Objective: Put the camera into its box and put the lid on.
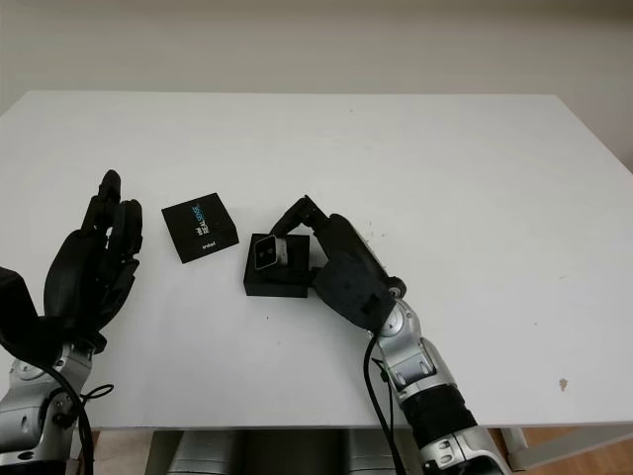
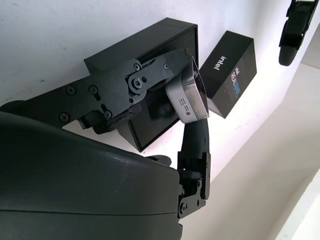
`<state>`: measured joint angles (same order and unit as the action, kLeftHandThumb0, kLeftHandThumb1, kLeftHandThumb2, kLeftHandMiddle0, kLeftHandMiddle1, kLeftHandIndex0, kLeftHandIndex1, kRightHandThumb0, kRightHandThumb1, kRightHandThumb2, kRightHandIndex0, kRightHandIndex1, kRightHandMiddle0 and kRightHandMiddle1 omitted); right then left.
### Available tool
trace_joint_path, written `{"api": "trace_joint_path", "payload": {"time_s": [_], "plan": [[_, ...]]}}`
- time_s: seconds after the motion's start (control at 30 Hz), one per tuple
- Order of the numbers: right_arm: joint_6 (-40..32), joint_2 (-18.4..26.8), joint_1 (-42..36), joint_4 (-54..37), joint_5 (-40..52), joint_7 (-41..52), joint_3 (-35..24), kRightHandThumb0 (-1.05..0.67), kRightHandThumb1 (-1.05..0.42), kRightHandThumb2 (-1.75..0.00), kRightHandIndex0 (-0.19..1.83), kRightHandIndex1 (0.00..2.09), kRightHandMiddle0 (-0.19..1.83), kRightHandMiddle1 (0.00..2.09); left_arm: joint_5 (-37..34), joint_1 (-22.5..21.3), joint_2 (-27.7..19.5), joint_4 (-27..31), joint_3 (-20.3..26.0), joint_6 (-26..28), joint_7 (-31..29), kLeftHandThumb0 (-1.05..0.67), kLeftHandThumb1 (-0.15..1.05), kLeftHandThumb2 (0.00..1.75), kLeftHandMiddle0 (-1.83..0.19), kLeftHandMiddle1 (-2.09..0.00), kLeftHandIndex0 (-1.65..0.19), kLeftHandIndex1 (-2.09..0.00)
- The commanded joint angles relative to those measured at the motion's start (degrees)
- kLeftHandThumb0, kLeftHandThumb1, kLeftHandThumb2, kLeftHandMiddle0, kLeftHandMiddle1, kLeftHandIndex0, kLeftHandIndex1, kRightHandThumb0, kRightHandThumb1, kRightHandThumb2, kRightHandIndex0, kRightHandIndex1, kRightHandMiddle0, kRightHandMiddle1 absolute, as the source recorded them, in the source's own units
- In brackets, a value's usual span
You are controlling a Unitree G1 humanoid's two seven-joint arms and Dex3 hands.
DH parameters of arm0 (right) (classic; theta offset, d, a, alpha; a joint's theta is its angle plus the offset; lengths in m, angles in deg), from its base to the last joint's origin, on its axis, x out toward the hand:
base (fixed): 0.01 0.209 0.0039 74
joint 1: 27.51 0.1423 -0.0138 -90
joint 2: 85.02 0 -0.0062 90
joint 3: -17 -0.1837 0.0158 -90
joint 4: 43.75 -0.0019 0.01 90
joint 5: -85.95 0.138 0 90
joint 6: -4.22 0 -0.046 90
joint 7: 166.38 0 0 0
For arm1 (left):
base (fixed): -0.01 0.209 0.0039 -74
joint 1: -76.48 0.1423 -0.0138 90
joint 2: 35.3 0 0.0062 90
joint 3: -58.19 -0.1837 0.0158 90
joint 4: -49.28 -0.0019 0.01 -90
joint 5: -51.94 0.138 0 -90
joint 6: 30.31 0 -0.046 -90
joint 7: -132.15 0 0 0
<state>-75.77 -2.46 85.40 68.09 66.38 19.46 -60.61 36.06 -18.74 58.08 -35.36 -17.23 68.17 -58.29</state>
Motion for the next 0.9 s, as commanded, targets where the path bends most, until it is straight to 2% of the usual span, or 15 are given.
{"api": "trace_joint_path", "payload": {"time_s": [0.0, 0.5, 0.87], "plan": [[0.87, -0.49, -1.7, 0.2, -0.85, 0.43, 2.48, -0.36, -0.9, -0.05, 0.32, 0.1, 0.32, 1.63, -0.3, 0.54, 0.13, 1.11, 0.11, 0.05, 0.0, -0.65, 1.05, 0.51, 0.19, -0.03, 0.19, 0.0], [-0.21, -0.04, -1.91, -0.4, -5.73, -2.5, 4.4, -0.38, -0.94, -0.06, 0.31, 0.09, 0.29, 1.59, -0.27, 1.25, -0.02, 1.46, 0.24, -0.07, -0.22, -0.66, 1.05, 0.5, 0.19, -0.03, 0.19, 0.0], [-1.31, -0.55, -2.29, -0.54, -4.9, -3.78, 3.6, -0.34, -0.92, -0.05, 0.32, 0.09, 0.31, 1.6, -0.4, 1.18, -0.16, 1.34, 0.5, -0.02, -0.28, -0.66, 1.05, 0.5, 0.19, -0.01, 0.19, 0.0]]}}
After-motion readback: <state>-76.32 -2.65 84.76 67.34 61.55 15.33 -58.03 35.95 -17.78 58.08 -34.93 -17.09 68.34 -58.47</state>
